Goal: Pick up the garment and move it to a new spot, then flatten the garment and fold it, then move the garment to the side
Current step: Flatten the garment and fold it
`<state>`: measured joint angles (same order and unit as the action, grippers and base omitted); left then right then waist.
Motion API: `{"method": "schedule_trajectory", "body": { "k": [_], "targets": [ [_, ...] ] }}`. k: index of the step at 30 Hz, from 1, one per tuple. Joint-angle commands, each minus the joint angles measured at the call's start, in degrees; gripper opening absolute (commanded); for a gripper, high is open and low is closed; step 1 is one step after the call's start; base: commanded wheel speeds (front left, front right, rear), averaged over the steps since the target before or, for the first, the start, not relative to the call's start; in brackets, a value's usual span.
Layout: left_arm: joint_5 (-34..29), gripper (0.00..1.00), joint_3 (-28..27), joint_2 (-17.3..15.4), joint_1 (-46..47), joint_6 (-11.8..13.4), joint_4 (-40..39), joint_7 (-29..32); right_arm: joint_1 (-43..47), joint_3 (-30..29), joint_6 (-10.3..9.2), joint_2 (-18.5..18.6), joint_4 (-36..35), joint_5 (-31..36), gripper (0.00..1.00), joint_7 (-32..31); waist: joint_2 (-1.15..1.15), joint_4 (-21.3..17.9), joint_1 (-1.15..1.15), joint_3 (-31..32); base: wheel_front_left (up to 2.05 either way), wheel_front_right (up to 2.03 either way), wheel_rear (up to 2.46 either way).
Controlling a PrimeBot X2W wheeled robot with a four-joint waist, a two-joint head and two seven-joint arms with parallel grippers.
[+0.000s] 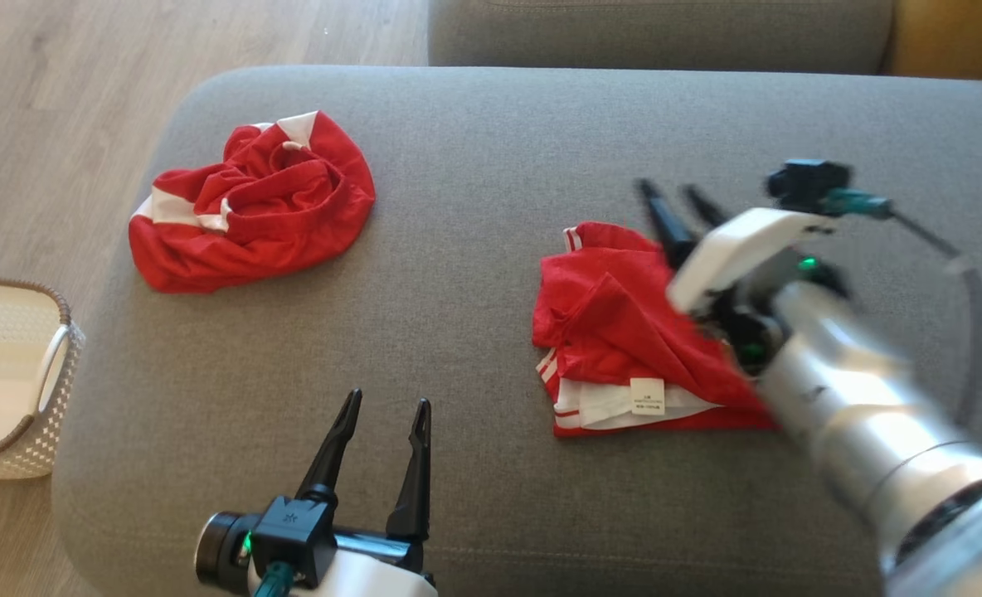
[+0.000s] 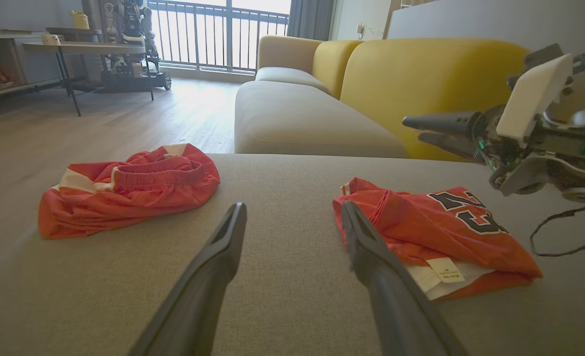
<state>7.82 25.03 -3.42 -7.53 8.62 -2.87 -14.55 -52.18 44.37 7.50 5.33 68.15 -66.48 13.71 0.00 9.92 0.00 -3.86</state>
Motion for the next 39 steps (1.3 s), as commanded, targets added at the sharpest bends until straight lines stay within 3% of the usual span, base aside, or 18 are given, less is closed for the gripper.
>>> {"method": "schedule_trajectory", "body": {
  "k": [1,3,4,5,6,12,20,25,30,33,34,35,39],
  "targets": [
    [0.17,1.00,-1.82,0.54,2.92,0.32,-2.15,-0.45,-1.16,1.48,-0.01,1.34,1.28,3.31,1.00,0.97,0.00,0.33,0.00,-0.01,0.00,0.00,0.00],
    [0.06,1.00,-1.90,0.54,2.89,0.25,-2.08,-0.45,-1.46,3.31,-0.01,3.75,3.26,7.98,1.00,1.20,0.00,0.89,0.00,0.05,0.00,0.00,0.00],
    [0.02,1.00,-1.99,0.54,2.86,0.22,-2.07,-0.45,-1.43,3.11,-0.01,4.88,3.76,9.54,0.67,1.23,0.00,1.17,0.00,0.07,0.00,0.00,0.00],
    [-0.04,1.00,-2.06,0.54,2.83,0.17,-2.07,-0.45,-1.15,2.78,-0.01,5.73,4.06,10.99,0.14,1.25,0.00,1.45,0.00,0.09,0.00,0.00,0.00],
    [-0.09,1.00,-2.10,0.54,2.79,0.11,-2.04,-0.45,-0.63,2.39,-0.01,6.38,4.29,12.39,0.00,1.26,0.00,1.76,0.00,0.17,0.00,0.00,0.00],
    [-0.21,1.00,-2.36,0.54,2.31,-0.23,-2.07,-0.45,3.84,-0.01,-0.01,5.71,4.69,16.80,0.00,1.28,0.00,2.63,0.00,0.54,0.00,0.00,0.00],
    [-0.73,1.00,-2.13,0.54,2.06,-0.69,-1.73,-0.45,11.14,1.51,-0.01,0.65,3.49,19.64,0.00,0.62,0.00,4.13,0.00,1.56,0.00,0.00,0.00],
    [-0.75,1.00,-2.37,0.54,1.25,-0.65,-1.88,-0.45,15.81,4.60,-0.01,-0.43,-5.67,17.90,0.00,-2.62,0.00,4.05,0.00,1.97,0.00,0.00,0.00],
    [-0.78,1.00,-2.41,0.54,0.75,-0.64,-1.62,-0.45,21.42,6.93,-0.01,0.22,-14.68,14.63,0.00,-7.63,0.00,3.54,0.00,3.06,0.00,0.00,0.00],
    [-0.90,1.00,-2.73,0.54,0.25,-0.62,-1.45,-0.45,24.51,6.70,-0.01,1.34,-21.09,12.62,0.00,-7.20,0.00,3.06,0.00,3.98,0.00,0.00,0.00],
    [-0.91,1.00,-2.94,0.54,-0.01,-0.55,-1.48,-0.45,25.35,5.58,-0.01,1.92,-22.31,12.31,0.42,-5.55,0.00,2.78,0.00,4.37,0.00,0.00,0.00],
    [-0.86,1.00,-3.25,0.54,-0.34,-0.38,-1.59,-0.45,26.00,4.46,-0.01,2.36,-23.06,12.62,1.00,-3.51,0.00,2.46,0.00,4.76,0.00,0.00,0.00],
    [-0.57,1.00,-5.04,0.54,-1.67,0.28,-1.81,-0.45,29.20,-1.87,-0.01,2.15,-24.73,14.59,1.00,0.83,0.00,0.94,0.00,6.37,0.00,0.00,0.00]
  ]
}}
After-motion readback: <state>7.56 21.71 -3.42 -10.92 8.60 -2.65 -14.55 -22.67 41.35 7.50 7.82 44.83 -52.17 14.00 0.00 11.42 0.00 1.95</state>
